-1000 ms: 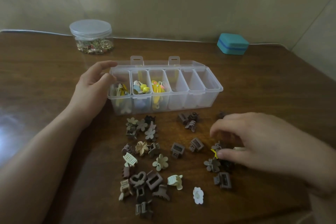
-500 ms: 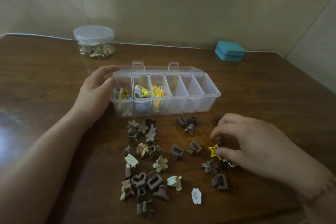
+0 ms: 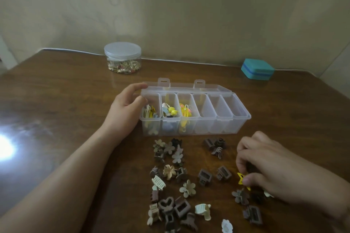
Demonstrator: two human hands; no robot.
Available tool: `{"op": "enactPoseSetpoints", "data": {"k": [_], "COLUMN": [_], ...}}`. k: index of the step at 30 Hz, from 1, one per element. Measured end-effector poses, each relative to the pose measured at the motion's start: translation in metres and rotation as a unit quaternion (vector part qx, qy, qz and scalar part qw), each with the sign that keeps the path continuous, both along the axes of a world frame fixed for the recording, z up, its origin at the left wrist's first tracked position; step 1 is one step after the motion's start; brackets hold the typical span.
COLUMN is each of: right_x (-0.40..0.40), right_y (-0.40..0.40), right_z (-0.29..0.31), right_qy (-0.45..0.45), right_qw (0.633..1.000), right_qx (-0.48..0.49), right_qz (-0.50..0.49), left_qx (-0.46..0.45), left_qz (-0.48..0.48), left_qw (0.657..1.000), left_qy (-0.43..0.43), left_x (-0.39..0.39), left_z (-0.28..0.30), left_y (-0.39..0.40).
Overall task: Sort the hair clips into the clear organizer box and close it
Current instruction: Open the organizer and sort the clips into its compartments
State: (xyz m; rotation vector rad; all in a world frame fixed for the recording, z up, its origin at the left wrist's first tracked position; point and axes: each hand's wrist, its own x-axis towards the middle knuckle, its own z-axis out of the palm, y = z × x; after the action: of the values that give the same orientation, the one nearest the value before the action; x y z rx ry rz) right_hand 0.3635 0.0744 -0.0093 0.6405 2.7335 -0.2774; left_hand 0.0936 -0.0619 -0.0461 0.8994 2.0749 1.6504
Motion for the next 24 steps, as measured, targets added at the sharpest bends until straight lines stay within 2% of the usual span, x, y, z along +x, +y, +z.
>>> {"op": "enactPoseSetpoints", "data": {"k": [8,11,17,22,24], "right_x": [-0.006,-0.012,-0.010,-0.011,-0.014], "right_y": [0.004,0.007,0.002,-0.001,-0.001], "right_z": [0.008,0.022,0.013,0.004,0.003], "right_qy": [0.061,0.096,0.001,0.062,0.076], "right_qw": [0.997,0.995,0.996,0.989,0.989], "right_qx": [-0.030,0.003,0.076,0.130,0.124], "right_qz": [-0.025,-0.004,0.043,0.030,0.021], "left_qx": [0.002,0.001,0.003,0.011,0.009], "left_qz": [0.003,-0.002,-0.007,-0.006,-0.010], "left_qw": [1.000,1.000,1.000,1.000,1.000], "left_qy": [0.010,0.003,0.006,0.002,0.002], "left_x": [-0.003,-0.004,-0.006,-0.007,-0.008], "left_z": [-0.003,-0.003,-0.005,-0.008,-0.008], "left_y": [0.001,0.001,0.002,0.001,0.001]}}
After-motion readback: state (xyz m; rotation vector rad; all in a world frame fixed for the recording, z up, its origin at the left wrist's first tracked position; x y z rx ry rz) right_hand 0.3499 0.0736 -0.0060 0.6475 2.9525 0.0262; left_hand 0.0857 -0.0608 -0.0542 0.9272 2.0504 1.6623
